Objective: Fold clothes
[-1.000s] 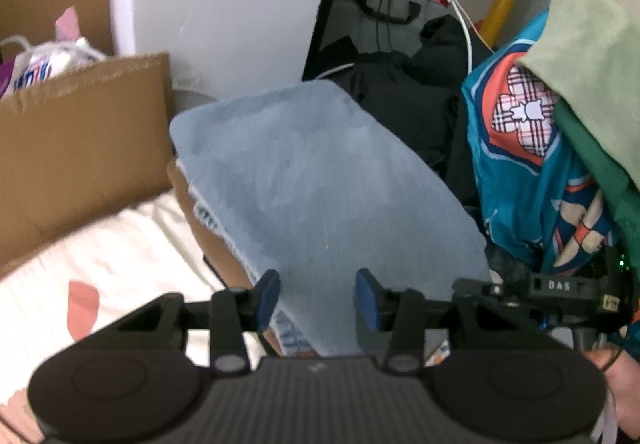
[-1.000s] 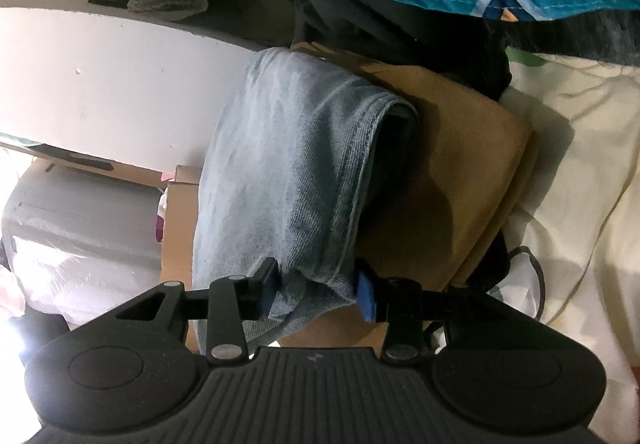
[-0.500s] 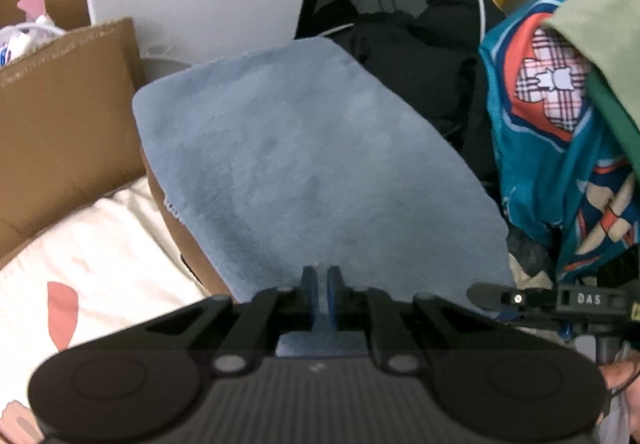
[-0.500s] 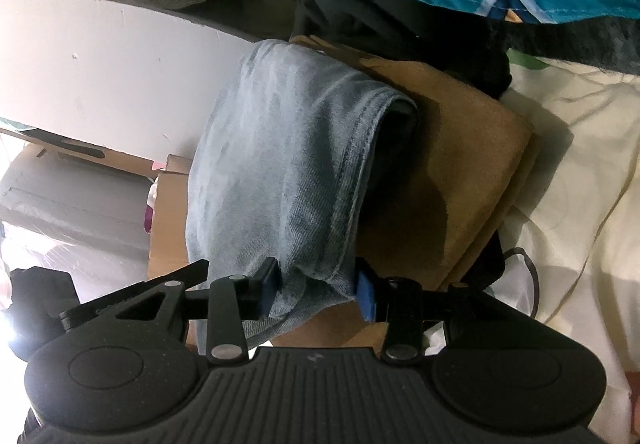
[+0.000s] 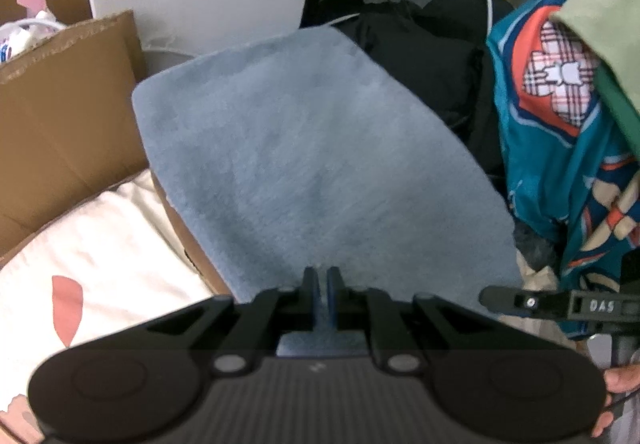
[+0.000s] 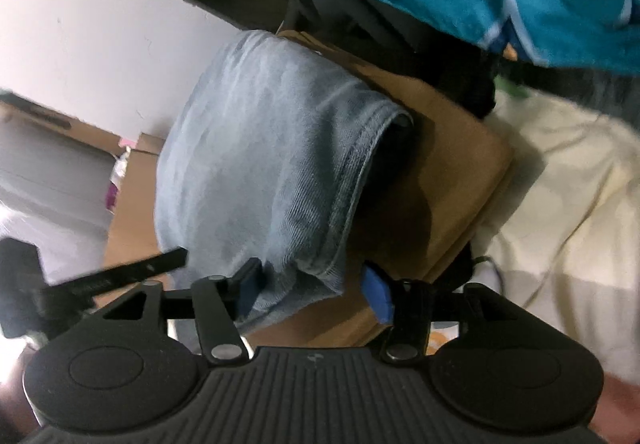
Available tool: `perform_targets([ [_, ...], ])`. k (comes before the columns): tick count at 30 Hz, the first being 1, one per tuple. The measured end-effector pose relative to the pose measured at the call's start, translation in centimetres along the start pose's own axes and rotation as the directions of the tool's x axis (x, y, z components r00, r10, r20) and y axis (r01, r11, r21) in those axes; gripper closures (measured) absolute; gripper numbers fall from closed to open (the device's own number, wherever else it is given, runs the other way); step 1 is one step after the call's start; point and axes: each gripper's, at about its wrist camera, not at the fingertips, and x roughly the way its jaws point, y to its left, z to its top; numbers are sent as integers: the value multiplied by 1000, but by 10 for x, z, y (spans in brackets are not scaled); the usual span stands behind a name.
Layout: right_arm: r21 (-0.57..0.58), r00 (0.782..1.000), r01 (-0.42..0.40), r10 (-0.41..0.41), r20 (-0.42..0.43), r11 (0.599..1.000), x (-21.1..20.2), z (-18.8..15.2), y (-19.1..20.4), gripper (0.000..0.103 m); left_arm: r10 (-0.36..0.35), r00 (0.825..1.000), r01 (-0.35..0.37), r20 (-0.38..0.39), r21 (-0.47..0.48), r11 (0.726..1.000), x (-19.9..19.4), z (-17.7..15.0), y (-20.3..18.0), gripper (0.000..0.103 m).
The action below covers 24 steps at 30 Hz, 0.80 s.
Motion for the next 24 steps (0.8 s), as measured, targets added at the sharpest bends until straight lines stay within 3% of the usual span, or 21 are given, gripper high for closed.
perform_targets([
  [3,-61,999,40,-41,-17,997,-8,7,13,36,12,1000,-12,2,9,1000,-15,0,-1,61],
  [7,-125,995,91,-95,-27,988,-20,20,28,26,37,999,-37,-3,0,999,-36,-2,3,56],
  [10,-162,991,118,-125,-38,980,-30,30,40,17,59,998,-60,-8,-41,997,-55,-3,9,44],
  [14,-190,987,153,-160,-23,970,-47,38,56,12,82,997,-83,-4,-77,994,-85,-5,13,27],
  [20,-240,981,182,-193,-23,954,-68,42,88,7,124,992,-121,16,-112,986,-134,-4,13,14],
  [24,-279,981,181,-194,-20,943,-87,46,114,1,152,988,-146,27,-147,978,-167,-5,12,11],
])
